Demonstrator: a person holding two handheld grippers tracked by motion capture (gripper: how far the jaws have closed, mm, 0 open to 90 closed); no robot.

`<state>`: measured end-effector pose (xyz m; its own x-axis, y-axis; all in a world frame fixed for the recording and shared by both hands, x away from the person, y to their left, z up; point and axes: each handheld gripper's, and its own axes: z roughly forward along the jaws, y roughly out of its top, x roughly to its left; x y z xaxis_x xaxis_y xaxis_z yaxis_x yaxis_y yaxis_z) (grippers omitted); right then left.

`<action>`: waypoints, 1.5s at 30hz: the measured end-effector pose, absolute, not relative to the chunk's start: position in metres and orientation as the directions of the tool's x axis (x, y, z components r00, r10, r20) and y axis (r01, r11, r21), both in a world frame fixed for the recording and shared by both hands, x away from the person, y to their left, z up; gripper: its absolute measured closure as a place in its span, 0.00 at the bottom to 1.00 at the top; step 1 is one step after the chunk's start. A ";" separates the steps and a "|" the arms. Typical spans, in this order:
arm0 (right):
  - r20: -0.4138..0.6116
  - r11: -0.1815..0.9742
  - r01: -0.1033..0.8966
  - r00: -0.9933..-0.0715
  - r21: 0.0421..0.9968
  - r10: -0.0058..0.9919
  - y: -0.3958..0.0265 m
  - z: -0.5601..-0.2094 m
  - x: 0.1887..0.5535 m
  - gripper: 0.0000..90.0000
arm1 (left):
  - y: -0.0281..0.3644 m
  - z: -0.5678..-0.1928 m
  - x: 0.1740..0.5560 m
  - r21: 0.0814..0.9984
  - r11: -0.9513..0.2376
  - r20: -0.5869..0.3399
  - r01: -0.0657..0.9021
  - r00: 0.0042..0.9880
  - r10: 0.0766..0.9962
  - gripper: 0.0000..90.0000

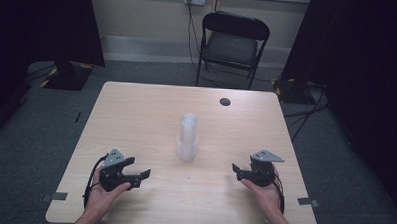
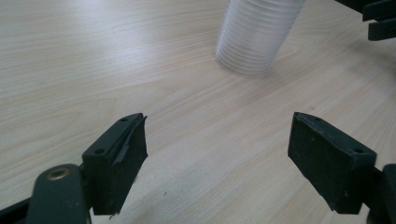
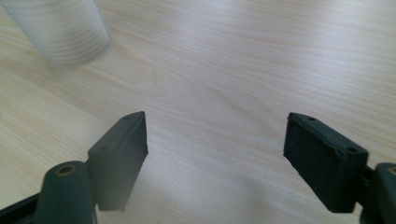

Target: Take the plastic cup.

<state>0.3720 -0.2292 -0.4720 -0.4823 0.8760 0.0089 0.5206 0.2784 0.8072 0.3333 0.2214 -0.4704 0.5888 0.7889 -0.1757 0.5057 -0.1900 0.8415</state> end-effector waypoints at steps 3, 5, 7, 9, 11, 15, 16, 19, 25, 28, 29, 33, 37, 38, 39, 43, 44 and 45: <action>0.036 0.261 0.525 -0.488 0.810 0.872 -0.231 -0.470 0.373 0.26 | 0.222 -0.471 0.335 0.837 -0.194 -0.175 0.511 0.585 0.792 0.23; 0.058 0.253 0.529 -0.503 0.810 0.863 -0.231 -0.469 0.373 0.28 | 0.222 -0.470 0.336 0.837 -0.184 -0.181 0.515 0.579 0.795 0.25; 0.075 0.256 0.527 -0.526 0.810 0.847 -0.230 -0.470 0.372 0.33 | 0.221 -0.468 0.336 0.834 -0.196 -0.181 0.516 0.592 0.786 0.26; 0.089 0.258 0.516 -0.554 0.817 0.828 -0.229 -0.468 0.368 0.36 | 0.219 -0.468 0.335 0.836 -0.213 -0.166 0.505 0.604 0.779 0.29; 0.092 0.259 0.496 -0.578 0.829 0.811 -0.227 -0.465 0.364 0.38 | 0.217 -0.468 0.334 0.830 -0.226 -0.162 0.509 0.610 0.776 0.29; 0.121 0.254 0.476 -0.626 0.842 0.771 -0.221 -0.460 0.360 0.41 | 0.215 -0.468 0.332 0.825 -0.238 -0.166 0.513 0.622 0.765 0.28; 0.124 0.255 0.471 -0.635 0.844 0.763 -0.220 -0.458 0.360 0.40 | 0.215 -0.468 0.332 0.825 -0.240 -0.167 0.512 0.626 0.762 0.27; 0.134 0.259 0.470 -0.651 0.844 0.747 -0.214 -0.453 0.359 0.43 | 0.216 -0.467 0.330 0.824 -0.240 -0.171 0.513 0.630 0.758 0.24; 0.123 0.262 0.440 -0.673 0.859 0.729 -0.202 -0.442 0.358 0.43 | 0.216 -0.467 0.327 0.829 -0.243 -0.161 0.503 0.632 0.758 0.21; 0.114 0.266 0.417 -0.692 0.869 0.713 -0.198 -0.436 0.360 0.43 | 0.215 -0.466 0.327 0.832 -0.250 -0.154 0.496 0.639 0.754 0.21; 0.116 0.266 0.416 -0.696 0.870 0.709 -0.197 -0.434 0.361 0.43 | 0.215 -0.466 0.327 0.833 -0.245 -0.157 0.496 0.637 0.755 0.21; 0.118 0.260 0.401 -0.710 0.878 0.694 -0.190 -0.429 0.367 0.43 | 0.215 -0.467 0.327 0.828 -0.250 -0.155 0.502 0.633 0.759 0.21; 0.121 0.256 0.390 -0.722 0.885 0.682 -0.182 -0.424 0.369 0.43 | 0.214 -0.465 0.326 0.831 -0.250 -0.152 0.496 0.636 0.756 0.21; 0.115 0.256 0.383 -0.723 0.888 0.681 -0.179 -0.423 0.369 0.43 | 0.214 -0.465 0.326 0.834 -0.254 -0.146 0.489 0.641 0.754 0.21; 0.111 0.258 0.377 -0.727 0.890 0.678 -0.177 -0.421 0.370 0.42 | 0.214 -0.465 0.325 0.835 -0.251 -0.146 0.490 0.638 0.756 0.21; 0.098 0.263 0.352 -0.744 0.898 0.661 -0.167 -0.415 0.374 0.42 | 0.216 -0.465 0.326 0.832 -0.233 -0.159 0.504 0.618 0.770 0.19; 0.102 0.259 0.351 -0.746 0.900 0.658 -0.165 -0.414 0.375 0.42 | 0.216 -0.465 0.326 0.832 -0.234 -0.159 0.504 0.619 0.769 0.19; 0.099 0.260 0.348 -0.747 0.901 0.657 -0.162 -0.413 0.377 0.42 | 0.215 -0.465 0.327 0.833 -0.234 -0.159 0.502 0.621 0.767 0.19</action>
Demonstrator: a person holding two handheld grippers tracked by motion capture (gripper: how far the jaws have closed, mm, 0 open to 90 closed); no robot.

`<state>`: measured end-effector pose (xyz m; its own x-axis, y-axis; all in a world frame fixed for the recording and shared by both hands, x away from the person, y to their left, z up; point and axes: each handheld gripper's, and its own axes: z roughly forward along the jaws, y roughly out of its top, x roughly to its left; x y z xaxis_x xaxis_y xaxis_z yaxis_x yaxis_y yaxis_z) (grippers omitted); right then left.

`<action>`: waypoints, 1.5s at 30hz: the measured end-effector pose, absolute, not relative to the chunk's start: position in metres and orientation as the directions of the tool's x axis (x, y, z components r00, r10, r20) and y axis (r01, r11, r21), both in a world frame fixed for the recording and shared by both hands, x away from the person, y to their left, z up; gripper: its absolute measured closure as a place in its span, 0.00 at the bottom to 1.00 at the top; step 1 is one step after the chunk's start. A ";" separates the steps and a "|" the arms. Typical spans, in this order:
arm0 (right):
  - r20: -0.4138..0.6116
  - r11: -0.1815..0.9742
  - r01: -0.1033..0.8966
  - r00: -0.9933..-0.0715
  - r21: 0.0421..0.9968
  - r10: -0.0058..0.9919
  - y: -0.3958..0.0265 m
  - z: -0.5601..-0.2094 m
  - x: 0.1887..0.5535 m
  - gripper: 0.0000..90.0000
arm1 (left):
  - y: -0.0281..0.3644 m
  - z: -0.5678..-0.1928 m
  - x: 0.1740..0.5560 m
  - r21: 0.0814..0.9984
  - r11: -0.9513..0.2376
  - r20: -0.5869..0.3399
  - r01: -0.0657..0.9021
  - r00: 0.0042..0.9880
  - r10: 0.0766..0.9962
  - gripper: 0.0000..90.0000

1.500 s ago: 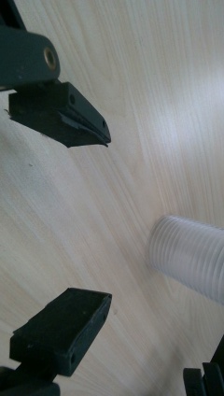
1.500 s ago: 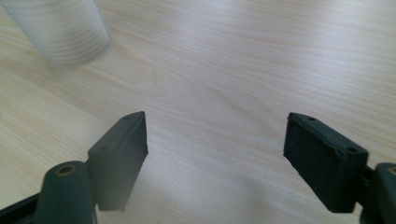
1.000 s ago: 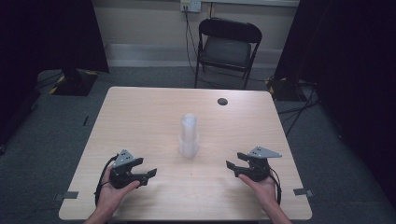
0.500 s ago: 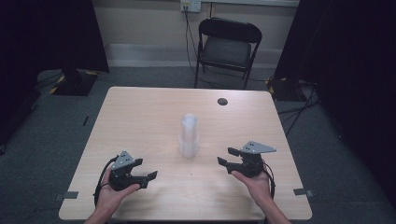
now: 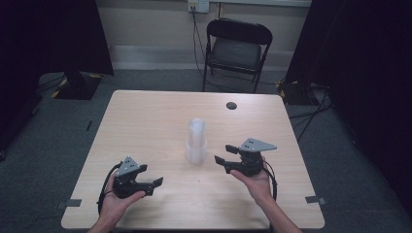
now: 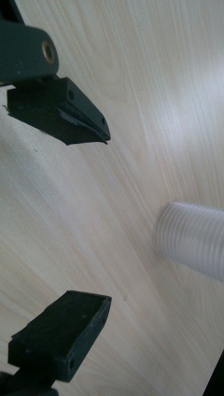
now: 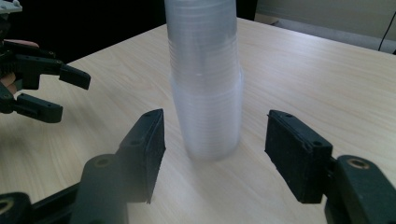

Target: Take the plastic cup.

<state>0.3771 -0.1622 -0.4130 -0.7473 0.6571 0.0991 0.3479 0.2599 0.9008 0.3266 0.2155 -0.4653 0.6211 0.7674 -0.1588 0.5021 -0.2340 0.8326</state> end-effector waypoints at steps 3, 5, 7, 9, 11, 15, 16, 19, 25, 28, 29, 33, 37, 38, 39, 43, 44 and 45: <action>0.093 0.266 0.339 -0.757 0.902 0.647 -0.155 -0.410 0.382 0.42 | 0.215 -0.465 0.327 0.832 -0.247 -0.149 0.496 0.630 0.762 0.19; 0.094 0.267 0.334 -0.765 0.904 0.637 -0.151 -0.408 0.384 0.41 | 0.214 -0.465 0.327 0.830 -0.252 -0.150 0.498 0.633 0.759 0.19; 0.086 0.270 0.326 -0.767 0.906 0.636 -0.148 -0.405 0.387 0.40 | 0.214 -0.466 0.326 0.829 -0.249 -0.155 0.501 0.634 0.758 0.19; 0.089 0.262 0.324 -0.765 0.909 0.637 -0.145 -0.402 0.390 0.39 | 0.214 -0.465 0.326 0.830 -0.252 -0.150 0.497 0.635 0.758 0.20; 0.086 0.253 0.313 -0.767 0.916 0.635 -0.142 -0.400 0.393 0.37 | 0.214 -0.465 0.326 0.830 -0.250 -0.153 0.499 0.634 0.758 0.20; 0.081 0.251 0.303 -0.770 0.919 0.633 -0.137 -0.395 0.397 0.36 | 0.213 -0.466 0.326 0.829 -0.257 -0.149 0.498 0.637 0.756 0.20; 0.085 0.249 0.303 -0.773 0.920 0.629 -0.137 -0.395 0.398 0.37 | 0.213 -0.466 0.326 0.828 -0.258 -0.148 0.498 0.638 0.756 0.20; 0.089 0.248 0.303 -0.778 0.920 0.622 -0.133 -0.394 0.403 0.37 | 0.212 -0.467 0.327 0.826 -0.260 -0.150 0.499 0.641 0.753 0.20; 0.084 0.252 0.297 -0.783 0.921 0.616 -0.124 -0.395 0.413 0.34 | 0.212 -0.467 0.327 0.824 -0.264 -0.140 0.502 0.631 0.763 0.20; 0.064 0.266 0.283 -0.785 0.921 0.616 -0.117 -0.397 0.417 0.33 | 0.214 -0.467 0.327 0.825 -0.259 -0.144 0.502 0.630 0.763 0.21; 0.068 0.263 0.285 -0.786 0.922 0.614 -0.116 -0.398 0.418 0.33 | 0.214 -0.467 0.327 0.826 -0.261 -0.141 0.500 0.632 0.762 0.21; 0.060 0.262 0.286 -0.773 0.922 0.632 -0.110 -0.401 0.425 0.27 | 0.213 -0.467 0.327 0.825 -0.265 -0.139 0.499 0.635 0.760 0.21; 0.069 0.251 0.292 -0.766 0.923 0.639 -0.103 -0.403 0.431 0.23 | 0.212 -0.467 0.327 0.825 -0.267 -0.141 0.498 0.639 0.756 0.21; 0.072 0.250 0.294 -0.768 0.923 0.637 -0.101 -0.403 0.432 0.24 | 0.212 -0.467 0.326 0.825 -0.269 -0.140 0.498 0.641 0.755 0.21; 0.076 0.249 0.294 -0.772 0.923 0.631 -0.100 -0.403 0.434 0.24 | 0.212 -0.467 0.326 0.825 -0.270 -0.139 0.497 0.641 0.754 0.21; 0.082 0.252 0.302 -0.774 0.919 0.628 -0.093 -0.405 0.438 0.22 | 0.212 -0.467 0.327 0.825 -0.279 -0.133 0.491 0.649 0.749 0.21; 0.079 0.253 0.301 -0.771 0.919 0.632 -0.091 -0.406 0.439 0.22 | 0.212 -0.467 0.327 0.825 -0.280 -0.133 0.491 0.649 0.749 0.21; 0.074 0.255 0.300 -0.766 0.919 0.638 -0.090 -0.407 0.440 0.21 | 0.212 -0.467 0.327 0.825 -0.278 -0.134 0.492 0.648 0.749 0.21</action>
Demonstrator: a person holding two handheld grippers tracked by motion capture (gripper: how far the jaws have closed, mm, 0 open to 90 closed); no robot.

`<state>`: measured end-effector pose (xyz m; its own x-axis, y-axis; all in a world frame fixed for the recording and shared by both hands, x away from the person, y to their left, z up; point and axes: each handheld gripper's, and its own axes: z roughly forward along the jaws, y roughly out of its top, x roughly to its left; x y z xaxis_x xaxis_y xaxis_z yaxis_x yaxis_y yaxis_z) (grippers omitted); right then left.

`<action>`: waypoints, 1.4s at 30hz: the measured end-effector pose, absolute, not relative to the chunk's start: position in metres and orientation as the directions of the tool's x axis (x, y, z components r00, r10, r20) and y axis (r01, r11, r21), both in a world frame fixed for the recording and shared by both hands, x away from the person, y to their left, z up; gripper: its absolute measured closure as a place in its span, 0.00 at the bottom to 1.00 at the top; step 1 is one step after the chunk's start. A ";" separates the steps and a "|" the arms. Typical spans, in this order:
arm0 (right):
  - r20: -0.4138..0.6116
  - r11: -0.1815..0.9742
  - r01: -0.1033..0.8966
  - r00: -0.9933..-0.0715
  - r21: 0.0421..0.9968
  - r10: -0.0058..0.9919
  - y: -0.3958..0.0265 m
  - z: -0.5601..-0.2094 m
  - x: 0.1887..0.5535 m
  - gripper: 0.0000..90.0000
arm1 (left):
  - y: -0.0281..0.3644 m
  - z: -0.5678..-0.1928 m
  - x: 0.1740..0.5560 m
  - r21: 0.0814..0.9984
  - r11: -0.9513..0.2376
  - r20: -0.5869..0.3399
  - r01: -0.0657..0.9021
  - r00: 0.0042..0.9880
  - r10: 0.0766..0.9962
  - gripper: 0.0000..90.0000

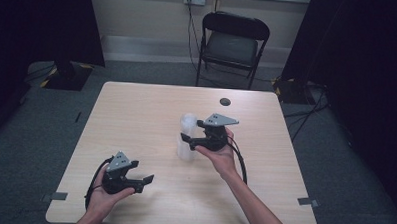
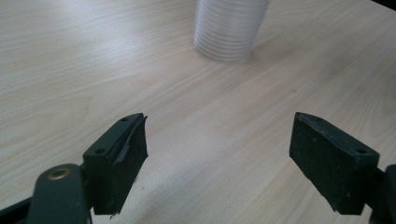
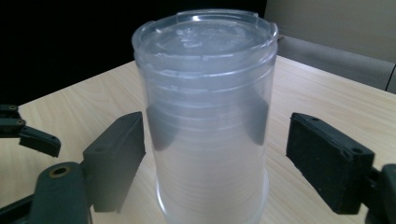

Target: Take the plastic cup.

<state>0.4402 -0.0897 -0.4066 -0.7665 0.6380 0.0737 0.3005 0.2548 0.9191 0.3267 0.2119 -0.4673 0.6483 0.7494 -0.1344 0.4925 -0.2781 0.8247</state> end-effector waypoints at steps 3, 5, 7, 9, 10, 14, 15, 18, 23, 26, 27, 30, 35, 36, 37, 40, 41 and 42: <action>0.076 0.254 0.302 -0.766 0.919 0.638 -0.086 -0.409 0.444 0.23 | 0.212 -0.468 0.327 0.825 -0.277 -0.136 0.493 0.648 0.749 0.21; 0.082 0.250 0.307 -0.766 0.918 0.638 -0.084 -0.411 0.445 0.23 | 0.212 -0.468 0.327 0.825 -0.271 -0.142 0.496 0.646 0.750 0.21; 0.084 0.253 0.309 -0.768 0.917 0.635 -0.081 -0.414 0.447 0.23 | 0.212 -0.468 0.327 0.824 -0.269 -0.144 0.498 0.644 0.751 0.21; 0.085 0.261 0.315 -0.771 0.912 0.631 -0.079 -0.417 0.448 0.23 | 0.213 -0.468 0.327 0.825 -0.270 -0.141 0.496 0.644 0.752 0.21; 0.084 0.266 0.318 -0.770 0.910 0.632 -0.078 -0.419 0.449 0.23 | 0.213 -0.468 0.327 0.825 -0.271 -0.140 0.496 0.644 0.752 0.21; 0.085 0.269 0.319 -0.773 0.909 0.629 -0.075 -0.423 0.452 0.25 | 0.212 -0.468 0.327 0.824 -0.273 -0.141 0.496 0.646 0.750 0.21; 0.085 0.269 0.319 -0.773 0.909 0.628 -0.075 -0.423 0.452 0.25 | 0.212 -0.468 0.327 0.823 -0.274 -0.140 0.497 0.647 0.750 0.21; 0.087 0.266 0.320 -0.771 0.909 0.631 -0.074 -0.425 0.452 0.25 | 0.212 -0.468 0.328 0.822 -0.274 -0.142 0.499 0.646 0.750 0.21; 0.086 0.261 0.319 -0.766 0.911 0.637 -0.074 -0.426 0.452 0.26 | 0.212 -0.468 0.328 0.822 -0.279 -0.137 0.496 0.649 0.749 0.21; 0.083 0.266 0.320 -0.766 0.909 0.637 -0.073 -0.427 0.452 0.26 | 0.212 -0.468 0.327 0.822 -0.278 -0.139 0.498 0.648 0.749 0.21; 0.085 0.267 0.323 -0.766 0.908 0.637 -0.073 -0.428 0.452 0.26 | 0.212 -0.468 0.328 0.821 -0.278 -0.139 0.498 0.648 0.749 0.21; 0.077 0.259 0.308 -0.765 0.915 0.639 -0.072 -0.428 0.450 0.31 | 0.212 -0.469 0.328 0.820 -0.276 -0.141 0.501 0.646 0.750 0.21; 0.089 0.248 0.314 -0.764 0.917 0.639 -0.072 -0.428 0.452 0.32 | 0.213 -0.469 0.328 0.818 -0.275 -0.143 0.505 0.642 0.753 0.22; 0.090 0.246 0.314 -0.765 0.917 0.638 -0.072 -0.428 0.451 0.32 | 0.213 -0.469 0.328 0.818 -0.275 -0.144 0.505 0.642 0.753 0.22; 0.090 0.244 0.313 -0.763 0.918 0.640 -0.072 -0.427 0.451 0.32 | 0.213 -0.469 0.328 0.818 -0.274 -0.144 0.505 0.642 0.753 0.22; 0.086 0.246 0.309 -0.765 0.919 0.639 -0.072 -0.426 0.451 0.32 | 0.213 -0.469 0.328 0.818 -0.278 -0.141 0.503 0.644 0.752 0.22; 0.086 0.247 0.309 -0.766 0.918 0.637 -0.073 -0.426 0.451 0.32 | 0.213 -0.469 0.328 0.818 -0.277 -0.141 0.504 0.644 0.752 0.22; 0.084 0.248 0.310 -0.764 0.918 0.640 -0.073 -0.425 0.451 0.32 | 0.213 -0.469 0.328 0.818 -0.277 -0.141 0.504 0.644 0.752 0.22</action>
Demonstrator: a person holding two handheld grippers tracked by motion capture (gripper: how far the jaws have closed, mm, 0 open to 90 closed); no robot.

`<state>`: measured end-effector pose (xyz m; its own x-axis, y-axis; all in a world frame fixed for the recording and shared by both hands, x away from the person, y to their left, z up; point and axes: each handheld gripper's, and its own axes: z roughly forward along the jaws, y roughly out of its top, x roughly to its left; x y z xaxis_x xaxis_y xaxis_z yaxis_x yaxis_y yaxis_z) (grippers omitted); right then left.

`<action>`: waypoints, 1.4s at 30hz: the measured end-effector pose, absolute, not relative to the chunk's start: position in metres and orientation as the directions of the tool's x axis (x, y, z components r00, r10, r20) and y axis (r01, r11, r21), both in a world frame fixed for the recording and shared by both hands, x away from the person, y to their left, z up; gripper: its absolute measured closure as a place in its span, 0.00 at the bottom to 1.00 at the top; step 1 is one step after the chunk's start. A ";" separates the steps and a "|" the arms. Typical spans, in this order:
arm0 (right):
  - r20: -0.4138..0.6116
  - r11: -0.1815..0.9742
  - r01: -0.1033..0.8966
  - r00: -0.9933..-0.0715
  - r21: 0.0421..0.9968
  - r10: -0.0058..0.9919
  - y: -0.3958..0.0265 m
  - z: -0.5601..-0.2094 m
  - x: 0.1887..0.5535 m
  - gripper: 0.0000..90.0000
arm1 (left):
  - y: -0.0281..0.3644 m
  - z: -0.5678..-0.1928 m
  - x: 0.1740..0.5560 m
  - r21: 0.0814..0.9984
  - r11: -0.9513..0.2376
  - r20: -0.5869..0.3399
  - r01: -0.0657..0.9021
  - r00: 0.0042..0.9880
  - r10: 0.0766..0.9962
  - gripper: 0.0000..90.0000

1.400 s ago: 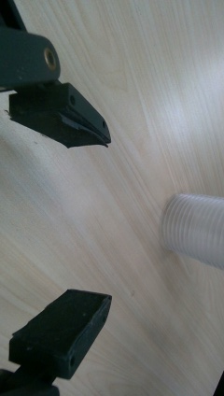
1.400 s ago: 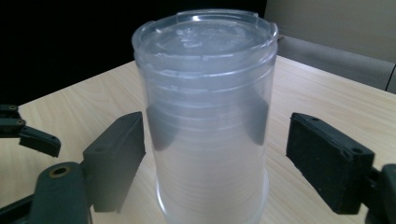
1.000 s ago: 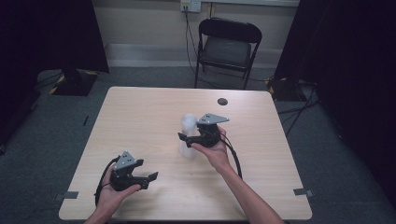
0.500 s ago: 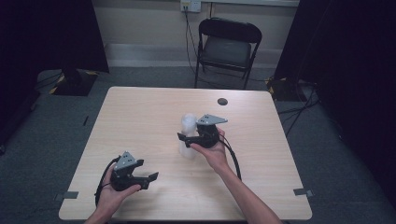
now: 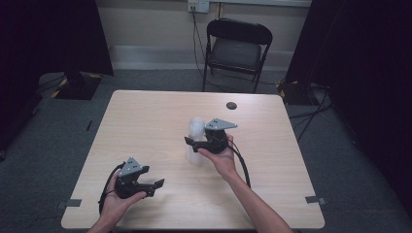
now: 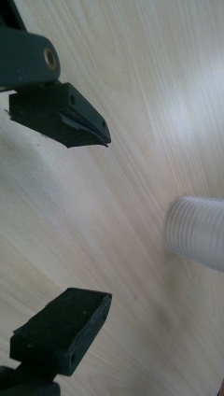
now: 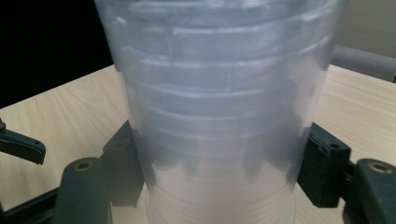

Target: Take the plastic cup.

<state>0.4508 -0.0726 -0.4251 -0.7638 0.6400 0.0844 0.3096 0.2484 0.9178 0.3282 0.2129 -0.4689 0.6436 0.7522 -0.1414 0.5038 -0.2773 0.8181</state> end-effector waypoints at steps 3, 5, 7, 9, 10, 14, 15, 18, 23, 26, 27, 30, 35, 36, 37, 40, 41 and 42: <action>0.081 0.250 0.306 -0.765 0.919 0.639 -0.073 -0.424 0.451 0.32 | 0.213 -0.469 0.328 0.818 -0.277 -0.142 0.504 0.644 0.752 0.22; 0.084 0.246 0.306 -0.766 0.919 0.638 -0.073 -0.423 0.451 0.32 | 0.213 -0.469 0.329 0.818 -0.277 -0.142 0.504 0.643 0.753 0.22; 0.085 0.246 0.307 -0.766 0.920 0.637 -0.073 -0.422 0.451 0.32 | 0.213 -0.469 0.329 0.818 -0.276 -0.143 0.505 0.643 0.753 0.22; 0.092 0.239 0.308 -0.767 0.921 0.635 -0.074 -0.420 0.451 0.32 | 0.213 -0.469 0.329 0.817 -0.275 -0.144 0.506 0.643 0.753 0.22; 0.098 0.235 0.312 -0.767 0.921 0.634 -0.074 -0.419 0.452 0.32 | 0.213 -0.469 0.329 0.817 -0.276 -0.144 0.506 0.643 0.752 0.22; 0.102 0.234 0.315 -0.768 0.920 0.632 -0.074 -0.417 0.452 0.33 | 0.213 -0.469 0.329 0.816 -0.277 -0.144 0.507 0.643 0.753 0.22; 0.102 0.233 0.313 -0.769 0.921 0.631 -0.074 -0.416 0.453 0.33 | 0.213 -0.469 0.329 0.816 -0.275 -0.146 0.508 0.642 0.752 0.22; 0.103 0.230 0.311 -0.771 0.922 0.629 -0.074 -0.414 0.452 0.33 | 0.214 -0.469 0.329 0.816 -0.279 -0.140 0.507 0.642 0.754 0.22; 0.105 0.225 0.310 -0.770 0.924 0.629 -0.074 -0.412 0.453 0.33 | 0.213 -0.470 0.329 0.814 -0.276 -0.147 0.511 0.641 0.753 0.22; 0.102 0.221 0.304 -0.768 0.927 0.632 -0.075 -0.409 0.453 0.33 | 0.213 -0.470 0.329 0.815 -0.275 -0.147 0.511 0.640 0.754 0.22; 0.104 0.218 0.304 -0.769 0.928 0.631 -0.075 -0.407 0.453 0.34 | 0.213 -0.470 0.329 0.815 -0.274 -0.147 0.511 0.640 0.754 0.22; 0.105 0.211 0.299 -0.770 0.931 0.629 -0.076 -0.404 0.453 0.34 | 0.213 -0.470 0.329 0.815 -0.274 -0.147 0.511 0.639 0.755 0.22; 0.092 0.214 0.288 -0.769 0.933 0.633 -0.077 -0.400 0.453 0.33 | 0.214 -0.470 0.330 0.813 -0.283 -0.140 0.509 0.643 0.753 0.22; 0.091 0.216 0.287 -0.771 0.933 0.631 -0.077 -0.399 0.452 0.33 | 0.214 -0.470 0.330 0.813 -0.285 -0.138 0.508 0.644 0.753 0.22; 0.093 0.212 0.286 -0.771 0.935 0.630 -0.076 -0.399 0.452 0.34 | 0.213 -0.470 0.330 0.813 -0.280 -0.144 0.511 0.641 0.754 0.22; 0.093 0.207 0.283 -0.771 0.937 0.630 -0.076 -0.397 0.453 0.34 | 0.213 -0.471 0.331 0.811 -0.285 -0.141 0.511 0.642 0.753 0.22; 0.097 0.204 0.284 -0.772 0.937 0.628 -0.076 -0.396 0.453 0.34 | 0.213 -0.471 0.331 0.811 -0.285 -0.140 0.511 0.642 0.753 0.22; 0.094 0.205 0.281 -0.773 0.938 0.628 -0.077 -0.396 0.453 0.34 | 0.213 -0.471 0.331 0.811 -0.283 -0.142 0.512 0.642 0.753 0.22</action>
